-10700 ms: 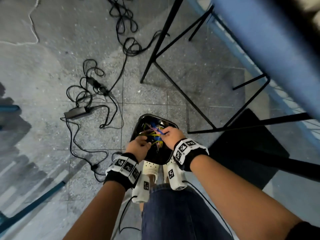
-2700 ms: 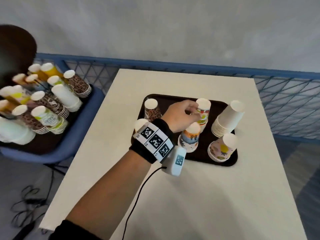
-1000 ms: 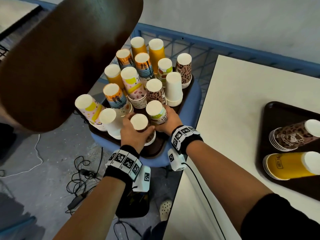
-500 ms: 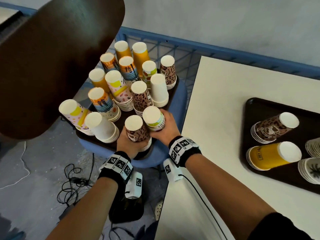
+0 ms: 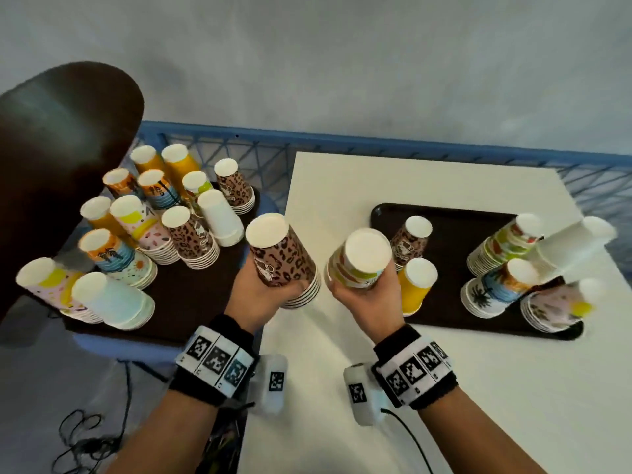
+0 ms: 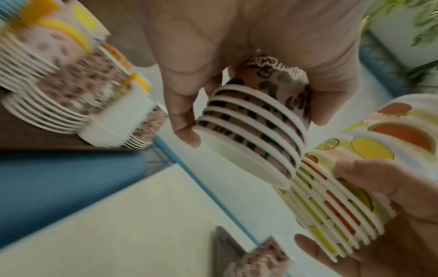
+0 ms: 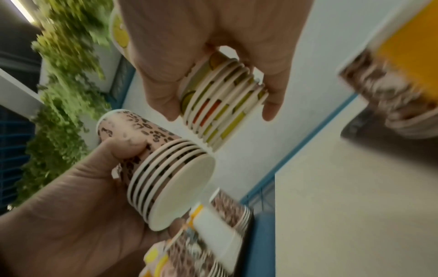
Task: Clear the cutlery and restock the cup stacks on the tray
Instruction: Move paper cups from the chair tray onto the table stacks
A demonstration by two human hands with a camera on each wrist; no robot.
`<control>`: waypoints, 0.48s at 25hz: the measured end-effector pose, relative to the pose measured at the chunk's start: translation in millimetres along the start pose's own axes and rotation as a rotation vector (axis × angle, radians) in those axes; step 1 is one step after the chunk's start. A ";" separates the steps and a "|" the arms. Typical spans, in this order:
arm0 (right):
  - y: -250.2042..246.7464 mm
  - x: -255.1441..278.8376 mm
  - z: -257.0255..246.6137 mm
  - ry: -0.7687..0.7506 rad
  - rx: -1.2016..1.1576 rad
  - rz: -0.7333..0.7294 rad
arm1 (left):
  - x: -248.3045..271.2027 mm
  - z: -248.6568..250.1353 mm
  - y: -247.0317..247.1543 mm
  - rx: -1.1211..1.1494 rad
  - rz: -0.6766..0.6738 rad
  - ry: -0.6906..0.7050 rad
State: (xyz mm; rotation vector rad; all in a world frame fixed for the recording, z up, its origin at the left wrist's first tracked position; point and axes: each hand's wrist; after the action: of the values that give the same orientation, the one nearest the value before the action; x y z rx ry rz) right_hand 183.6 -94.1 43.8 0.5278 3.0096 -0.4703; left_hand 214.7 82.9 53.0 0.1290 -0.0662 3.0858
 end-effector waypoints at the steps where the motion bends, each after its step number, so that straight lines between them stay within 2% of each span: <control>1: -25.3 -1.5 -5.1 -0.002 -0.009 0.043 | -0.2 6.8 18.8 0.028 -0.028 0.020; 7: -189.1 -44.9 -18.6 -0.002 0.048 0.326 | -19.7 53.5 130.3 0.085 -0.158 0.065; 10: -242.1 -86.1 -7.0 0.065 0.137 0.409 | -43.8 61.9 159.7 0.049 -0.141 0.083; 12: -262.7 -112.1 9.7 0.123 0.186 0.392 | -64.9 61.2 176.2 0.007 -0.109 0.078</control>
State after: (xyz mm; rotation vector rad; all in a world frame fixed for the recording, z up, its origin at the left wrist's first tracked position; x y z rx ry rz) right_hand 199.7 -368.6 121.3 1.1695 2.8752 -0.7092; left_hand 274.8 -99.0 101.4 0.0112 -0.0440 2.9789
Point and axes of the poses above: each hand's wrist, its own x-axis away from the middle knuckle, its own y-axis out of the palm, z = x × y, and after that the axes turned 7 degrees about x, right-handed
